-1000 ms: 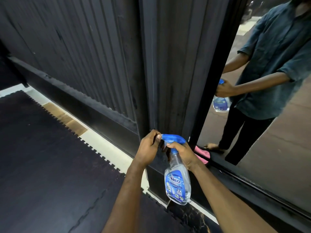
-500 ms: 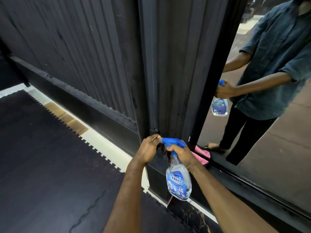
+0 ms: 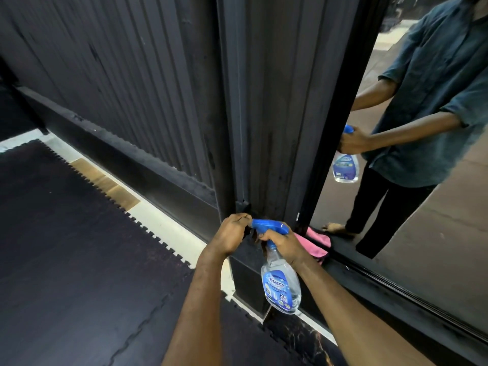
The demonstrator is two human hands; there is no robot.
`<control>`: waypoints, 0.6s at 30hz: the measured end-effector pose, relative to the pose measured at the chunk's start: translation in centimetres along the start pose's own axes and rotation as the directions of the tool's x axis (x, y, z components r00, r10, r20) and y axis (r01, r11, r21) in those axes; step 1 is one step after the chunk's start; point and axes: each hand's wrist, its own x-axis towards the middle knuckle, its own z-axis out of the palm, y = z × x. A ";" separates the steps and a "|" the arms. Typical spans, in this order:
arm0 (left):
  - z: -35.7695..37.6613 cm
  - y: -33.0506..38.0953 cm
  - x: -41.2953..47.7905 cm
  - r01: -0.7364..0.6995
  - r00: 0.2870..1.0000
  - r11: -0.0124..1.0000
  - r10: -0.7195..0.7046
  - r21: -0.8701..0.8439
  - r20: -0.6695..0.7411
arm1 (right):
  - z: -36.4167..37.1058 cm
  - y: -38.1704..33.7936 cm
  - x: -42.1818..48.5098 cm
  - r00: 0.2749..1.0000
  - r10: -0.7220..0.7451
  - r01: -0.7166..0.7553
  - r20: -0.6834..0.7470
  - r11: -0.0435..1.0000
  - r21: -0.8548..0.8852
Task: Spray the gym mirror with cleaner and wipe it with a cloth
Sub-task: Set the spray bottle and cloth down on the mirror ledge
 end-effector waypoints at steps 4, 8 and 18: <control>0.0 -1.5 0.0 -0.059 0.997 0.998 0.057 -0.028 -0.050 | 0.2 -0.7 -0.1 1.000 -0.014 0.014 0.004 0.999 0.051; 1.2 -3.1 -1.2 -0.147 0.933 0.987 0.118 -0.060 -0.340 | 1.2 -0.7 0.4 0.992 -0.026 0.043 -0.120 0.989 0.139; 2.1 -7.8 -3.8 -0.071 0.995 0.995 0.066 0.069 0.069 | 3.6 -3.6 2.0 0.972 -0.001 0.049 -0.235 0.978 0.203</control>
